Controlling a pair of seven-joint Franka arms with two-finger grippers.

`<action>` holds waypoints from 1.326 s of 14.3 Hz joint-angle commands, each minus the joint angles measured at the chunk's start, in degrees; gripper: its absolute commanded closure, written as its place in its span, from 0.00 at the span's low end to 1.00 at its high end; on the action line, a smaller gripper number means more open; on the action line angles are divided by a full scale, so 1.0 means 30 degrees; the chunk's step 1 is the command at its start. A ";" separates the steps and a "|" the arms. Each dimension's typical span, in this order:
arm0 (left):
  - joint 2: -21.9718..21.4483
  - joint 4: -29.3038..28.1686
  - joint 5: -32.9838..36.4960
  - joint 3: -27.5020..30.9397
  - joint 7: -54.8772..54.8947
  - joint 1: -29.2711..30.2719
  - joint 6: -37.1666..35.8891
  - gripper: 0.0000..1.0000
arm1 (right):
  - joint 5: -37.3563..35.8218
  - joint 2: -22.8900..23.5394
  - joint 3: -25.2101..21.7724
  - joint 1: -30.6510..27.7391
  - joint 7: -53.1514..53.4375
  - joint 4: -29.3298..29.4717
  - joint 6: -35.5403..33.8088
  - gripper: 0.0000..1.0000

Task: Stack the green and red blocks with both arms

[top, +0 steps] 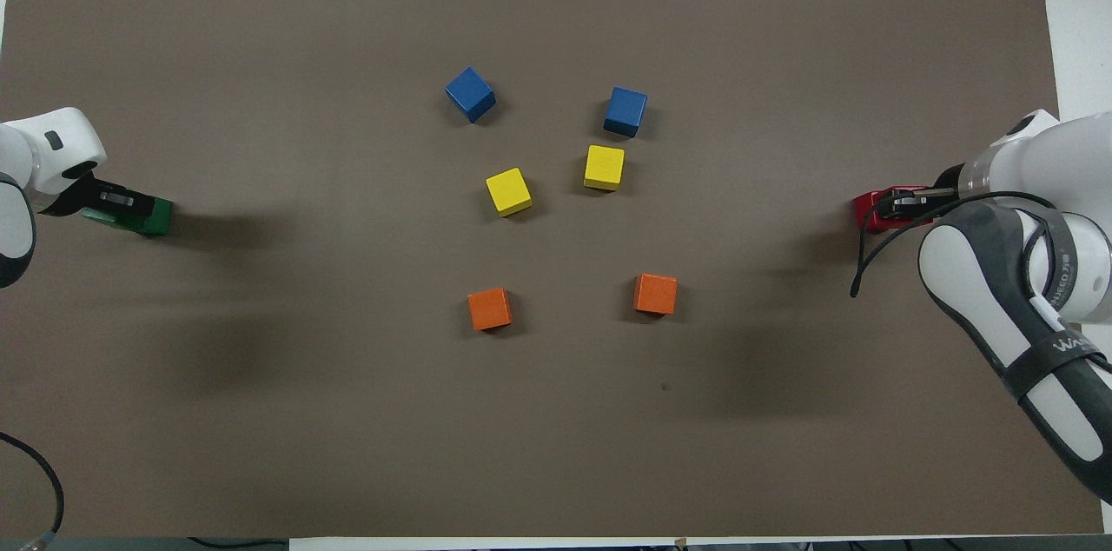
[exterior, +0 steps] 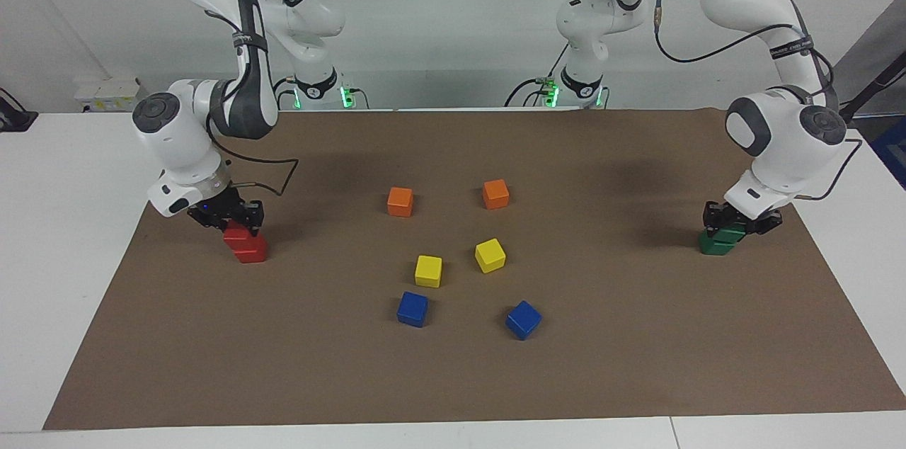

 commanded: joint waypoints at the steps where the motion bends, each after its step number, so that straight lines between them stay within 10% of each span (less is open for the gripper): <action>1: -0.0797 -0.1036 -0.1127 -0.0135 0.0992 0.0504 0.0673 1.00 | -0.0139 -0.0279 0.0063 -0.0071 -0.0555 -0.0427 0.0437 0.78; 7: -0.0650 -0.1036 -0.1335 -0.0135 0.1024 0.0504 0.0996 1.00 | -0.0139 -0.0279 0.0063 -0.0071 -0.0613 -0.0457 0.0554 0.68; 10: -0.0621 -0.0832 -0.1451 -0.0135 0.1112 0.0504 0.0996 1.00 | -0.0139 -0.0279 0.0063 -0.0071 -0.0642 -0.0457 0.0554 0.00; 19: -0.0592 -0.1123 -0.1890 -0.0135 0.1698 0.0856 0.1960 1.00 | -0.0081 -0.0483 0.0179 -0.0042 -0.0497 0.1792 -0.1665 0.00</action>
